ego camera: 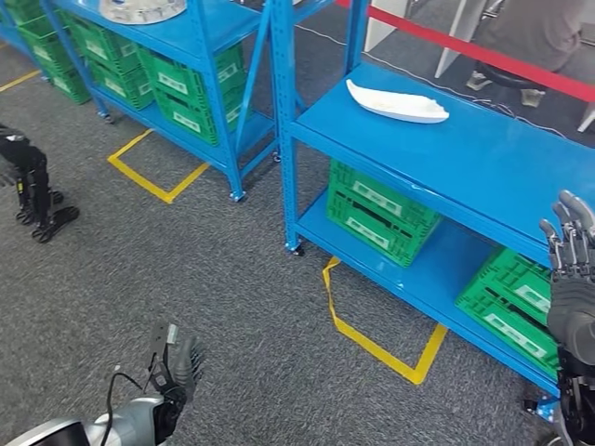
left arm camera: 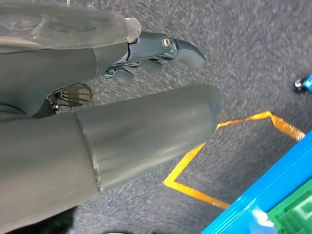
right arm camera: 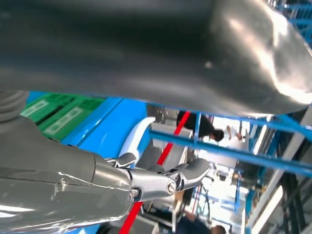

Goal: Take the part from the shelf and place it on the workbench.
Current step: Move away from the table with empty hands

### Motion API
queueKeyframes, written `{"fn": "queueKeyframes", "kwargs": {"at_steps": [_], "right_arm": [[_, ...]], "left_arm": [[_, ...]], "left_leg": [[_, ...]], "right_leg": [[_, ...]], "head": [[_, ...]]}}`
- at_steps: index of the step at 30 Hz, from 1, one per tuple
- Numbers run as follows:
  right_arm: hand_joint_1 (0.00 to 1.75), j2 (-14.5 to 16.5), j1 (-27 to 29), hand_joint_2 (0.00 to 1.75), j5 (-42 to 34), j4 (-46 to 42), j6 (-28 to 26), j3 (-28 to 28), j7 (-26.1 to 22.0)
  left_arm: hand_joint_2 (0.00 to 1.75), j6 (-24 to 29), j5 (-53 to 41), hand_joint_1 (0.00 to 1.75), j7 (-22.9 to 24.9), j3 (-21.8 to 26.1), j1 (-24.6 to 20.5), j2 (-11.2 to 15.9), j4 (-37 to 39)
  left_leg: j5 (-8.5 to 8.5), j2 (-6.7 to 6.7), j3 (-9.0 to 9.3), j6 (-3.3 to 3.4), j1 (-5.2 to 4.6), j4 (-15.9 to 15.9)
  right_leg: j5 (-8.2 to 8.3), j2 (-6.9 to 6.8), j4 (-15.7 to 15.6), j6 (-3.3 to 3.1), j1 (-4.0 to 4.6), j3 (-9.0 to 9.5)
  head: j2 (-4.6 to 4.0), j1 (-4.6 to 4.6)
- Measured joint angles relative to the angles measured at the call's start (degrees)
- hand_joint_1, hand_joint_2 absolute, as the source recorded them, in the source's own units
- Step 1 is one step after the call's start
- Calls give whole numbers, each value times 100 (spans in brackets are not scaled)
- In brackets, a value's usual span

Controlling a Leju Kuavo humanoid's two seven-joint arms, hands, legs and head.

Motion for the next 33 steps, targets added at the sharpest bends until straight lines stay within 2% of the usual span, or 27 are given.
{"fn": "queueKeyframes", "kwargs": {"at_steps": [2, 3, 4, 5, 6, 7, 8, 10, 11, 12, 13, 14, 15, 17, 18, 19, 21, 22, 24, 25, 26, 27, 28, 29, 30, 31, 33], "right_arm": [[0, 0, -44, 0, -2, 2, 6, 3, 11], [0, 0, -77, 0, -9, 5, 11, 5, 22], [0, 0, -108, 0, -21, 10, 15, 9, 38], [0, 0, -130, 0, -36, 17, 17, 11, 53], [0, 0, -140, 0, -51, 23, 17, 13, 64], [0, 0, -155, 0, -64, 28, 17, 16, 74], [0, 0, -177, 0, -72, 32, 17, 20, 77], [0, 1, -219, 0, -84, 37, 14, 32, 79], [0, 1, -220, 0, -90, 40, 9, 39, 79], [0, 1, -212, 0, -96, 45, 3, 46, 79], [0, 1, -202, 0, -102, 51, -4, 55, 78], [0, 0, -196, 0, -108, 58, -10, 62, 78], [0, 0, -195, 0, -111, 63, -14, 69, 78], [0, 1, -198, 0, -117, 70, -19, 81, 75], [0, 1, -199, 0, -119, 73, -19, 86, 74], [0, 1, -200, 0, -120, 76, -19, 91, 73], [0, 1, -195, 0, -120, 82, -19, 101, 71], [0, 1, -188, 0, -120, 85, -21, 106, 68], [0, 0, -187, 0, -121, 91, -24, 116, 61], [0, 0, -184, 0, -121, 96, -25, 121, 57], [0, 0, -182, 0, -121, 104, -25, 125, 55], [0, 0, -173, 0, -116, 114, -25, 129, 52], [0, 0, -165, 0, -103, 127, -24, 133, 51], [0, 0, -161, 0, -83, 138, -23, 134, 51], [0, 0, -161, 0, -51, 145, -21, 136, 55], [0, 0, -165, 0, -20, 148, -19, 137, 62], [0, 0, -187, 0, 32, 156, -17, 140, 80]], "left_arm": [[0, 2, 10, 0, 1, 0, -6, 1, 0], [0, 3, 17, 0, -1, 0, -6, 2, 0], [0, 4, 23, 0, -4, 0, -7, 2, 0], [0, 5, 26, 0, -8, 0, -9, 0, -1], [0, 5, 27, 0, -13, 0, -14, -3, -1], [0, 5, 28, 0, -23, 0, -18, -8, -2], [0, 4, 27, 0, -33, 0, -22, -12, -2], [0, 4, 25, 0, -50, 0, -7, -10, -1], [0, 4, 22, 0, -52, 0, 11, -6, -1], [0, 5, 20, 0, -53, 0, 31, -3, 0], [0, 5, 17, 0, -53, 0, 45, -2, 0], [0, 5, 14, 0, -53, 0, 50, -1, 0], [0, 5, 13, 0, -54, 0, 47, 1, 0], [0, 3, 16, 0, -58, 0, 35, 10, 0], [0, 1, 20, 0, -63, 0, 36, 15, 0], [0, -1, 27, 0, -68, 0, 40, 16, 0], [0, -8, 40, 0, -78, 0, 41, 8, 0], [0, -10, 45, 0, -81, 0, 32, 1, 0], [0, -14, 46, 0, -92, 0, 19, -7, 0], [0, -14, 45, 0, -96, 0, 24, -4, 0], [0, -14, 45, 0, -99, 0, 35, -1, 1], [0, -14, 45, 0, -99, 0, 47, 3, 1], [0, -14, 45, 0, -99, 0, 56, 8, 2], [0, -13, 45, 0, -99, 0, 58, 10, 2], [0, -13, 45, 0, -99, 0, 56, 11, 2], [0, -13, 46, 0, -99, 0, 52, 8, 2], [0, -13, 47, 0, -101, 0, 42, 4, 2]], "left_leg": [[-39, 122, 41, -38, -33, 8], [-54, 183, 53, -58, -51, 13], [-65, 249, 59, -77, -65, 17], [-73, 321, 68, -95, -70, 19], [-97, 333, 74, -121, -61, 31], [-160, 231, 56, -152, -45, 107], [-277, 70, -17, -183, -29, 291], [-647, -280, -371, -233, 1, 1038], [-810, -338, -596, -249, 5, 1468], [-887, -355, -776, -260, 7, 1778], [-847, -358, -861, -266, 10, 1877], [-694, -365, -830, -266, 16, 1735], [-462, -403, -691, -262, 29, 1381], [-71, -641, -329, -246, 77, 533], [18, -738, -211, -229, 92, 260], [34, -792, -158, -203, 96, 134], [31, -689, -141, -133, 83, 104], [40, -626, -126, -94, 82, 84], [54, -497, -95, -16, 81, 39], [48, -437, -86, 9, 66, 34], [39, -376, -84, 30, 54, 34], [31, -319, -81, 36, 45, 35], [21, -271, -77, 35, 41, 37], [12, -230, -68, 27, 39, 39], [-1, -199, -51, 12, 39, 41], [-16, -173, -31, -6, 39, 42], [-37, -138, -17, -52, 19, 54]], "right_leg": [[271, -264, -796, -72, 56, 442], [321, -351, -1013, -109, 85, 563], [319, -362, -1089, -141, 107, 600], [334, -283, -1099, -173, 110, 605], [347, -214, -1116, -202, 97, 610], [364, -144, -1136, -232, 82, 619], [381, -82, -1157, -262, 65, 629], [400, 48, -1171, -297, 46, 629], [402, 121, -1171, -305, 45, 625], [402, 202, -1170, -308, 44, 623], [402, 285, -1168, -309, 43, 623], [403, 366, -1163, -307, 41, 625], [402, 445, -1156, -303, 39, 628], [393, 595, -1126, -275, 46, 611], [390, 665, -1110, -248, 47, 590], [391, 734, -1100, -214, 44, 565], [402, 843, -1101, -138, 19, 516], [375, 787, -1065, -106, 19, 482], [147, 467, -684, -55, 30, 288], [-49, 275, -304, -35, 26, 119], [-247, 168, 134, -13, 11, -83], [-384, 127, 504, 7, -7, -256], [-422, 111, 699, 22, -23, -347], [-345, 102, 653, 31, -36, -316], [-165, 88, 352, 33, -46, -153], [46, 57, -89, 26, -52, 81], [277, -18, -841, -9, -27, 502]], "head": [[0, 1], [0, -2], [0, -6], [0, -11], [0, -14], [0, -15], [0, -20], [0, -44], [0, -56], [0, -62], [0, -65], [0, -68], [0, -70], [0, -74], [0, -70], [0, -69], [0, -64], [0, -64], [0, -27], [0, -9], [0, 10], [0, 11], [0, 12], [0, 13], [0, 13], [0, 14], [0, 15]]}}
